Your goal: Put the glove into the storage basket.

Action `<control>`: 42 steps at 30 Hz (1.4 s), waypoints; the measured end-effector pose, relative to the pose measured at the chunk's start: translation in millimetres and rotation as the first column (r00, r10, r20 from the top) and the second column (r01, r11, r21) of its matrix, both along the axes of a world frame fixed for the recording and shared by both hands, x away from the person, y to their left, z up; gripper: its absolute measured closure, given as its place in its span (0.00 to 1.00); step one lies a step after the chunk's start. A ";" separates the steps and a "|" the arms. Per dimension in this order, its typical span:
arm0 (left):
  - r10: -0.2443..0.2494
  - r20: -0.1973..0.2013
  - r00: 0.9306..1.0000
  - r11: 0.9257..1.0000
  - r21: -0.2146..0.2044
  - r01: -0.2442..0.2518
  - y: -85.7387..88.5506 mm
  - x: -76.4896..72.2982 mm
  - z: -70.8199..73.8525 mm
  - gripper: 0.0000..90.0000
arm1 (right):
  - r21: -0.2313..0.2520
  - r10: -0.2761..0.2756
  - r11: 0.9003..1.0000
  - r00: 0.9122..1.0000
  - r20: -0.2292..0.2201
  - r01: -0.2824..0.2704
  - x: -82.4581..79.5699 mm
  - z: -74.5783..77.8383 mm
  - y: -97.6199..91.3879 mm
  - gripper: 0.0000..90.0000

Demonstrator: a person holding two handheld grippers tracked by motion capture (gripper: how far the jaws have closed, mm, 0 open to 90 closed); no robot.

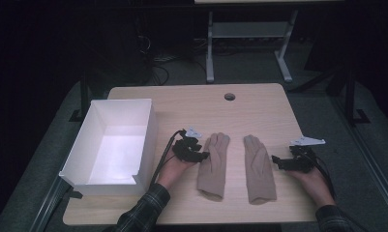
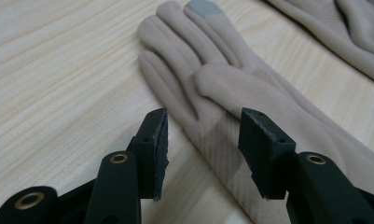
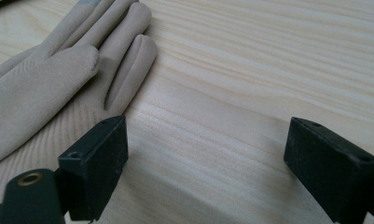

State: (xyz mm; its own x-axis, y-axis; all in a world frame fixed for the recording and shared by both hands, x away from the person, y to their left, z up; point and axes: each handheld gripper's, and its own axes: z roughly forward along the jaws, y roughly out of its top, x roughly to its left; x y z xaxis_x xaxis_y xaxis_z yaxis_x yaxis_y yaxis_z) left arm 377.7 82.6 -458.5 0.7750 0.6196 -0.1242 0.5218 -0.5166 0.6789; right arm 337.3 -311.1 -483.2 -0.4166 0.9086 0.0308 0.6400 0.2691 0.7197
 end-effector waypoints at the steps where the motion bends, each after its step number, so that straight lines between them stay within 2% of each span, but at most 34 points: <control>1: 0.002 0.001 1.000 1.000 0.003 -0.002 -0.4 0.7 -1.5 0.58 | 0.000 0.000 1.000 1.000 0.000 0.000 0.0 0.0 0.0 0.15; 4: -0.010 -0.002 1.000 1.000 0.026 0.010 -2.5 0.9 -6.2 0.62 | 0.000 0.000 1.000 1.000 0.000 0.000 0.0 0.0 0.0 0.15; 8: -0.025 -0.007 1.000 0.999 0.033 0.025 -4.6 -1.0 -5.4 0.71 | 0.000 0.001 1.000 1.000 0.000 -0.001 -0.2 0.0 0.1 0.15; 13: -0.039 -0.035 0.999 0.999 0.010 0.039 -5.7 -1.7 -6.3 0.90 | 0.001 0.008 1.000 1.000 -0.001 -0.008 -0.6 0.1 0.4 0.15; 15: -0.041 -0.039 0.998 0.999 0.006 0.041 -5.2 -0.9 -6.5 0.93 | -0.002 0.042 0.999 0.999 -0.001 -0.042 -1.3 0.0 0.3 0.13; 17: -0.038 -0.048 0.998 0.999 -0.014 0.038 -4.2 -0.2 -7.3 0.93 | -0.001 0.048 0.999 0.999 -0.001 -0.048 -2.4 0.4 1.0 0.16; 19: -0.034 -0.054 0.998 0.999 -0.028 0.033 -3.2 0.3 -8.1 0.93 | -0.004 0.057 0.998 0.998 -0.009 -0.057 -3.7 2.9 1.2 0.29; 20: -0.035 -0.055 0.998 0.999 -0.031 0.034 -2.9 0.5 -8.2 0.93 | 0.004 0.075 0.997 0.997 -0.008 -0.075 -5.3 4.8 1.4 0.39; 21: -0.036 -0.054 0.998 0.999 -0.029 0.034 -3.0 0.4 -8.2 0.93 | 0.036 0.132 0.991 0.991 -0.011 -0.132 -8.7 8.9 3.1 0.65; 22: -0.043 -0.052 0.998 0.999 -0.018 0.042 -2.8 0.6 -7.7 0.93 | 0.036 0.132 0.991 0.991 -0.011 -0.132 -8.7 8.9 3.1 0.65; 24: -0.037 -0.050 0.998 0.999 -0.023 0.036 -3.9 -0.1 -7.8 0.93 | 0.068 0.189 0.980 0.982 -0.014 -0.188 -11.7 12.4 6.5 0.78; 25: -0.038 -0.048 0.998 0.999 -0.021 0.037 -3.8 -0.1 -7.8 0.93 | 0.066 0.213 0.975 0.977 -0.012 -0.211 -13.1 13.7 8.4 0.85; 27: -0.038 -0.046 0.998 0.999 -0.021 0.037 -4.1 -0.3 -7.8 0.93 | 0.094 0.254 0.963 0.967 -0.013 -0.252 -14.8 14.9 11.9 0.94; 28: -0.039 -0.046 0.998 0.999 -0.019 0.038 -4.1 -0.3 -7.7 0.93 | 0.095 0.286 0.954 0.958 -0.020 -0.283 -14.8 14.8 14.9 0.99; 30: -0.042 -0.045 0.998 0.999 -0.016 0.041 -4.1 -0.2 -7.6 0.93 | 0.103 0.305 0.948 0.952 -0.036 -0.300 -14.6 13.5 17.7 1.00; 35: -0.039 -0.045 0.998 0.999 -0.019 0.038 -4.4 -0.2 -7.8 0.94 | 0.109 0.316 0.945 0.948 -0.044 -0.309 -14.8 12.1 23.4 1.00; 36: -0.042 -0.043 0.998 0.999 -0.015 0.041 -4.3 -0.4 -7.6 0.94 | 0.099 0.325 0.942 0.944 -0.049 -0.320 -14.5 12.1 26.2 1.00; 42: -0.045 -0.038 0.998 0.999 -0.005 0.045 -4.5 -0.5 -7.3 0.94 | 0.094 0.340 0.938 0.939 -0.051 -0.335 -13.5 12.6 38.7 1.00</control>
